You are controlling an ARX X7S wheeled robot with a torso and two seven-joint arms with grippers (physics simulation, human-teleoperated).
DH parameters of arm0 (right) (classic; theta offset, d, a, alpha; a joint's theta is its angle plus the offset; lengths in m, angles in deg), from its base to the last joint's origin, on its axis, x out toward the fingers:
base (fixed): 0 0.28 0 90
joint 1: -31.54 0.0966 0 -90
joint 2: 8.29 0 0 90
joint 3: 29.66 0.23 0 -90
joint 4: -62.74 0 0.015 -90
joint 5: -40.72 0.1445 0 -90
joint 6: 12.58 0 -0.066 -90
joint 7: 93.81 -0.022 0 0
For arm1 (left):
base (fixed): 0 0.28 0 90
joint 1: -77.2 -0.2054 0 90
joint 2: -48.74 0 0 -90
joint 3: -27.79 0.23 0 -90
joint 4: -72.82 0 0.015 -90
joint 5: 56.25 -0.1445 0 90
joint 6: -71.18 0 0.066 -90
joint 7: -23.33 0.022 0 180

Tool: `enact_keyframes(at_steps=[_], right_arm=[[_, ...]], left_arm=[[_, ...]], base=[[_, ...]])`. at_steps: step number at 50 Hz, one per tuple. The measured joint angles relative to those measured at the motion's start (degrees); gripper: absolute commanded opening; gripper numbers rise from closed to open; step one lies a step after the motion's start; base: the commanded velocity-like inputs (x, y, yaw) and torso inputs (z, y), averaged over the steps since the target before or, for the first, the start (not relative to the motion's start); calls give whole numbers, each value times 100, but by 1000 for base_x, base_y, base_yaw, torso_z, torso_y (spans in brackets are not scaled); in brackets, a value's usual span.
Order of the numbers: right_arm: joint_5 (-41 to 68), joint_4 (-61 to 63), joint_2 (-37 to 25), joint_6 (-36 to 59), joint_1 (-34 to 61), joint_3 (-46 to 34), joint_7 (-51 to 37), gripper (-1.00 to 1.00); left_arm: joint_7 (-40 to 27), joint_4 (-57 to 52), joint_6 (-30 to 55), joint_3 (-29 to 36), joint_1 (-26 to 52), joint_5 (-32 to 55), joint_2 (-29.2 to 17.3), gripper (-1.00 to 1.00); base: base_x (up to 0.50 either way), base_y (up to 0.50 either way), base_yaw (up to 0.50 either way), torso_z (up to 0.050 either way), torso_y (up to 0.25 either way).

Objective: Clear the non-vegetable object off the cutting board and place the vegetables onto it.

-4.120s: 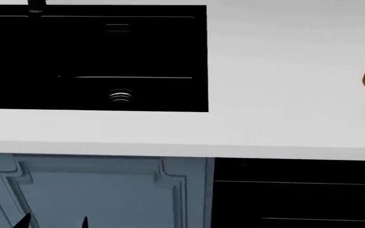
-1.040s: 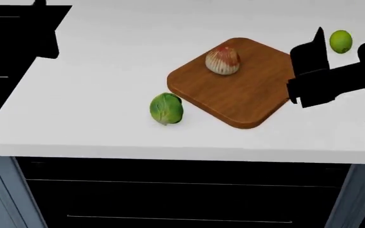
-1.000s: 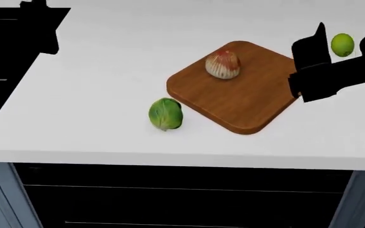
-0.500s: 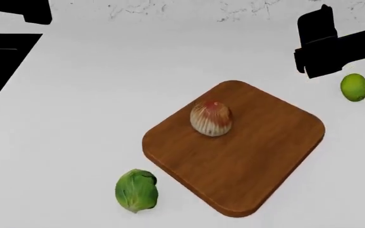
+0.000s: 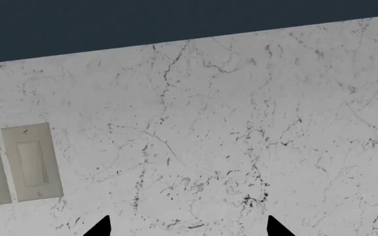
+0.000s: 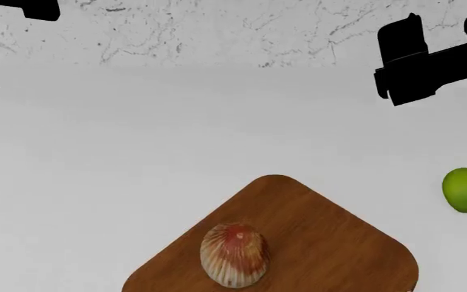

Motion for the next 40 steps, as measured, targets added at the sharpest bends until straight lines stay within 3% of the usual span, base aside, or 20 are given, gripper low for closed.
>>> enact_keyframes(at_steps=[13, 24, 31, 40], right_arm=[[139, 23, -35, -5, -59, 29, -102, 100], [500, 161, -60, 137, -126, 125, -294, 100], [1855, 155, -127, 427, -31, 202, -1175, 100], [4165, 143, -355, 288, 343, -356, -2569, 100]], left_arm=[[-12, -7, -31, -2, -5, 25, -23, 100], [-29, -51, -43, 3, -28, 49, -44, 100], [-26, -40, -77, 17, -39, 59, -56, 100], [-38, -76, -70, 13, -39, 95, -55, 100]], base=[[500, 0, 0, 0, 2], [20, 0, 0, 0, 0], [0, 0, 0, 0, 0], [0, 0, 0, 0, 0]])
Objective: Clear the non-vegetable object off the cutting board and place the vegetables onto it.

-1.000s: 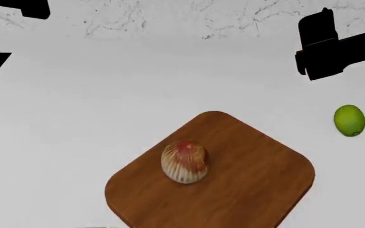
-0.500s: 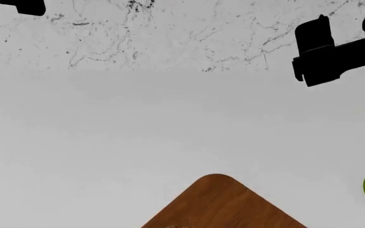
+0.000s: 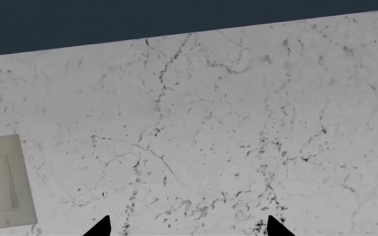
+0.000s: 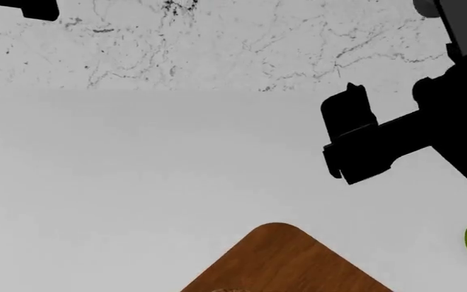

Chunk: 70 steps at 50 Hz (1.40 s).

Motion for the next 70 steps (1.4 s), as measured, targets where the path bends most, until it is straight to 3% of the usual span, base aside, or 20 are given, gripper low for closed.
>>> enact_keyframes(at_steps=[14, 33, 49, 70], right_arm=[[2523, 266, -216, -561, 488, -888, -995, 100], [4528, 946, -415, -1310, 728, -1809, -1437, 100], [5036, 1255, -419, -1438, 584, -2176, -1372, 100], [4297, 988, -274, -981, -99, -1946, -833, 100]], left_arm=[[-21, 11, -11, -6, 36, 35, -8, 100], [-36, 89, -75, -3, 102, 52, -36, 100], [-52, 159, -142, 8, 120, 63, -46, 100], [-88, 168, -212, 21, 48, 92, -59, 100]], base=[[0, 0, 0, 0, 0], [0, 0, 0, 0, 0], [0, 0, 0, 0, 0], [0, 0, 0, 0, 0]])
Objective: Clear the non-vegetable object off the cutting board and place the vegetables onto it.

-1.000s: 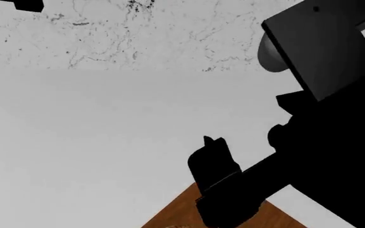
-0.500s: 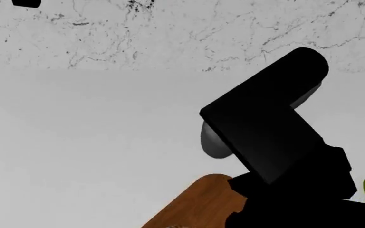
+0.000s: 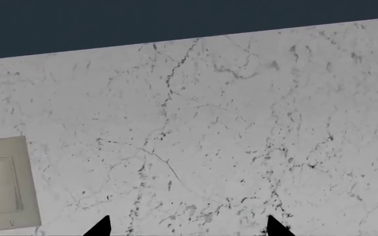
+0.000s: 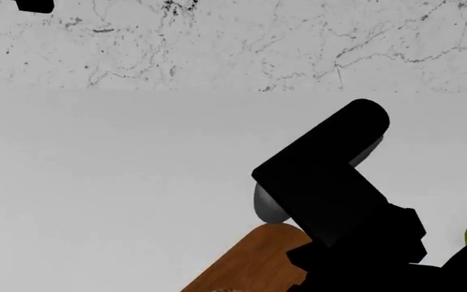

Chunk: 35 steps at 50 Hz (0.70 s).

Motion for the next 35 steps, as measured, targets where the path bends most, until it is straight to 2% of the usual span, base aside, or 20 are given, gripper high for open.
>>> enact_keyframes(at_steps=[35], right_arm=[[-1434, -400, 425, 488, -1258, 670, 1036, 100]], left_arm=[[-32, 92, -97, 23, 0, 41, -34, 100]], base=[[0, 0, 0, 0, 0]])
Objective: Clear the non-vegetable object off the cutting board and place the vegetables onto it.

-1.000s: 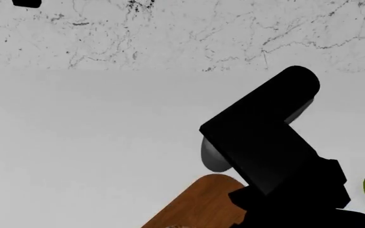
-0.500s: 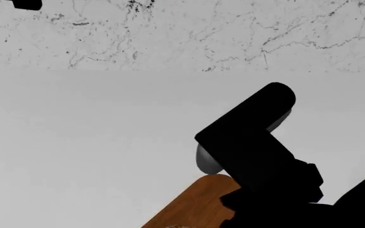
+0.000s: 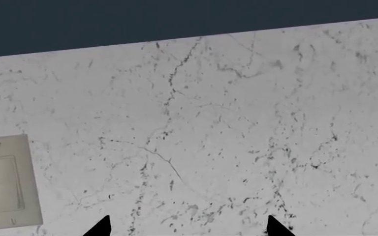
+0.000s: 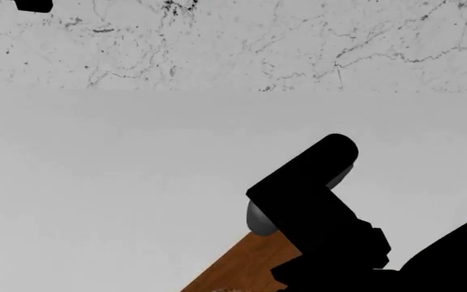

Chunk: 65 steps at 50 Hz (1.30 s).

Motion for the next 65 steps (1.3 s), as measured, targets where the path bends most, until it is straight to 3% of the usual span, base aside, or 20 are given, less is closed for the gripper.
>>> enact_keyframes(at_steps=[41, 42, 65], right_arm=[[-807, -242, 155, 214, -625, 57, 668, 100], [-814, -250, 160, 218, -627, 53, 682, -100], [-407, -280, 50, 120, 41, -356, 417, -100]], left_arm=[[-49, 4, -55, -65, -43, 100, -81, 100], [-50, 5, -57, -67, -44, 101, -84, 100], [-84, 14, -61, -90, -25, 157, -111, 100]], base=[[0, 0, 0, 0, 0], [0, 0, 0, 0, 0], [1, 0, 0, 0, 0]])
